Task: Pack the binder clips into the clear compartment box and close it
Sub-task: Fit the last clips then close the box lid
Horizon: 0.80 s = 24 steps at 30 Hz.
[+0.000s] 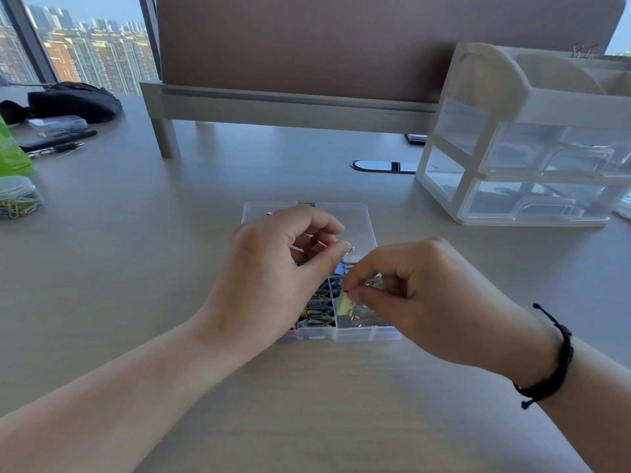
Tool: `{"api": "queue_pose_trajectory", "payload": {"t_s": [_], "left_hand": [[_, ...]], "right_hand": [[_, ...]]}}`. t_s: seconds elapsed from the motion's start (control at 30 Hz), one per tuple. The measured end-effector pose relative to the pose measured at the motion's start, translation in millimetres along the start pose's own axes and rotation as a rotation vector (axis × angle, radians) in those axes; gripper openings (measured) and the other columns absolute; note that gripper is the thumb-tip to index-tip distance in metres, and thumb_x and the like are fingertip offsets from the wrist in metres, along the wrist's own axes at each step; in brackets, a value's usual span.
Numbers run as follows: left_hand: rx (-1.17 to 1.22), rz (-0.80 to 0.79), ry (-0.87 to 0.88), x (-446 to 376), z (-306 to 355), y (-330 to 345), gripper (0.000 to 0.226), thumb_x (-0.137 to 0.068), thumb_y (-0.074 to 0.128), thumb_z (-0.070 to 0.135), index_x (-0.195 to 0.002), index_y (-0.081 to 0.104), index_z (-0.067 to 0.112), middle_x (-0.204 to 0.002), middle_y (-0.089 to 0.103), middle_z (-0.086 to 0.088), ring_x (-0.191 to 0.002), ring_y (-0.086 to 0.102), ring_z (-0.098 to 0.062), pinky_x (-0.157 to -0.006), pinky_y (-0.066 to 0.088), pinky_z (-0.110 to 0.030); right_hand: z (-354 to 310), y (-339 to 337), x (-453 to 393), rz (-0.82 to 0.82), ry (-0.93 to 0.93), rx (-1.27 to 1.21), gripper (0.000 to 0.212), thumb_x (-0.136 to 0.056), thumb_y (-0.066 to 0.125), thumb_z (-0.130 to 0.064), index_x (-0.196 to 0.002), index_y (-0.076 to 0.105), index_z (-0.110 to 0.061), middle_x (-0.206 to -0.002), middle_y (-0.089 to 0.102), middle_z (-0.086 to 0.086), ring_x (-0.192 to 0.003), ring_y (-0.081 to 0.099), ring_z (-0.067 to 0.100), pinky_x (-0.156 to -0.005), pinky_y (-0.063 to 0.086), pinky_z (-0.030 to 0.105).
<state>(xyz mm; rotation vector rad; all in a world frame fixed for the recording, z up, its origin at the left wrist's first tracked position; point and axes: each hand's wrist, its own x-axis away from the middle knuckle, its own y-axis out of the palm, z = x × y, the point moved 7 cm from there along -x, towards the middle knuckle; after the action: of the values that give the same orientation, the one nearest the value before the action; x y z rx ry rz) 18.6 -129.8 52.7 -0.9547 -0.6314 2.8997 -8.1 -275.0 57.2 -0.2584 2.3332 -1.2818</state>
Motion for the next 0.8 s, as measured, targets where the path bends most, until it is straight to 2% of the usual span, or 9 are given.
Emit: {"api": "queue_pose_trajectory", "payload": {"t_s": [0.07,0.13,0.23,0.33,0.37,0.5,0.6,0.7,0.8], "left_hand": [[-0.003,-0.001,0.001,0.4,-0.2,0.0,0.012,-0.083,0.079,0.02,-0.093,0.074,0.022,-0.078,0.07,0.012,-0.073,0.068,-0.004,-0.065,0.052,-0.013],[-0.005,-0.002,0.003,0.5,0.3,-0.3,0.012,-0.083,0.078,0.021,-0.093,0.074,0.022,-0.078,0.07,0.013,-0.072,0.068,-0.003,-0.065,0.052,-0.012],[-0.011,0.002,0.007,0.3,1.3,-0.6,0.012,-0.083,0.078,0.02,-0.094,0.074,0.021,-0.078,0.07,0.012,-0.073,0.068,-0.003,-0.065,0.052,-0.013],[-0.018,-0.001,0.015,0.5,2.0,-0.4,0.012,-0.083,0.078,0.02,-0.094,0.074,0.022,-0.078,0.07,0.012,-0.073,0.068,-0.003,-0.065,0.052,-0.012],[-0.02,-0.004,0.019,0.5,2.5,-0.3,0.012,-0.083,0.078,0.02,-0.094,0.073,0.022,-0.078,0.07,0.012,-0.074,0.068,-0.003,-0.065,0.052,-0.011],[-0.02,0.001,0.015,0.6,1.8,-0.2,0.012,-0.083,0.078,0.019,-0.094,0.074,0.021,-0.078,0.07,0.012,-0.073,0.067,-0.003,-0.065,0.051,-0.01],[-0.026,0.003,0.014,0.5,2.3,-0.2,0.012,-0.083,0.078,0.02,-0.093,0.074,0.022,-0.077,0.07,0.012,-0.072,0.067,-0.002,-0.065,0.049,-0.009],[-0.025,-0.002,0.015,0.3,3.5,-0.6,0.012,-0.083,0.079,0.021,-0.094,0.074,0.022,-0.077,0.069,0.013,-0.074,0.067,-0.002,-0.065,0.05,-0.009],[-0.012,-0.006,0.008,0.7,3.6,-0.7,0.012,-0.083,0.079,0.021,-0.093,0.074,0.022,-0.077,0.07,0.013,-0.073,0.068,-0.002,-0.065,0.05,-0.009]], "right_hand": [[6.8,0.5,-0.7,-0.013,0.048,-0.059,0.013,-0.089,0.069,-0.017,-0.089,0.076,-0.028,-0.047,0.053,-0.028,-0.047,0.052,-0.001,-0.049,0.036,0.005],[6.6,2.2,-0.2,-0.017,0.044,-0.036,0.015,-0.089,0.069,-0.018,-0.088,0.076,-0.031,-0.051,0.056,-0.022,-0.05,0.053,-0.001,-0.052,0.038,0.006],[-0.7,7.4,1.1,-0.05,-0.046,0.091,0.016,-0.087,0.071,-0.019,-0.089,0.076,-0.034,-0.071,0.063,-0.024,-0.062,0.055,-0.007,-0.058,0.042,0.01],[0.7,8.7,1.1,-0.034,-0.079,0.124,0.015,-0.087,0.069,-0.02,-0.091,0.075,-0.033,-0.082,0.066,-0.02,-0.066,0.056,0.0,-0.06,0.052,0.033],[0.8,9.0,1.0,-0.018,-0.087,0.131,0.015,-0.087,0.069,-0.019,-0.091,0.074,-0.033,-0.083,0.065,-0.019,-0.064,0.053,0.0,-0.059,0.051,0.034],[0.8,15.2,0.6,-0.014,-0.089,0.154,0.015,-0.086,0.072,-0.017,-0.088,0.074,-0.031,-0.083,0.058,-0.018,-0.058,0.044,-0.005,-0.054,0.041,0.021],[0.7,14.9,0.2,-0.026,-0.076,0.138,0.013,-0.084,0.073,-0.019,-0.083,0.073,-0.032,-0.078,0.057,-0.018,-0.061,0.047,-0.008,-0.056,0.034,0.013],[3.7,9.9,0.6,-0.031,-0.018,0.062,0.012,-0.081,0.077,-0.022,-0.079,0.073,-0.034,-0.068,0.06,-0.02,-0.062,0.053,-0.004,-0.055,0.037,0.01],[6.7,8.0,1.6,-0.049,0.037,-0.018,0.011,-0.079,0.079,-0.023,-0.076,0.074,-0.032,-0.057,0.057,-0.028,-0.053,0.051,0.0,-0.052,0.036,0.006]]}}
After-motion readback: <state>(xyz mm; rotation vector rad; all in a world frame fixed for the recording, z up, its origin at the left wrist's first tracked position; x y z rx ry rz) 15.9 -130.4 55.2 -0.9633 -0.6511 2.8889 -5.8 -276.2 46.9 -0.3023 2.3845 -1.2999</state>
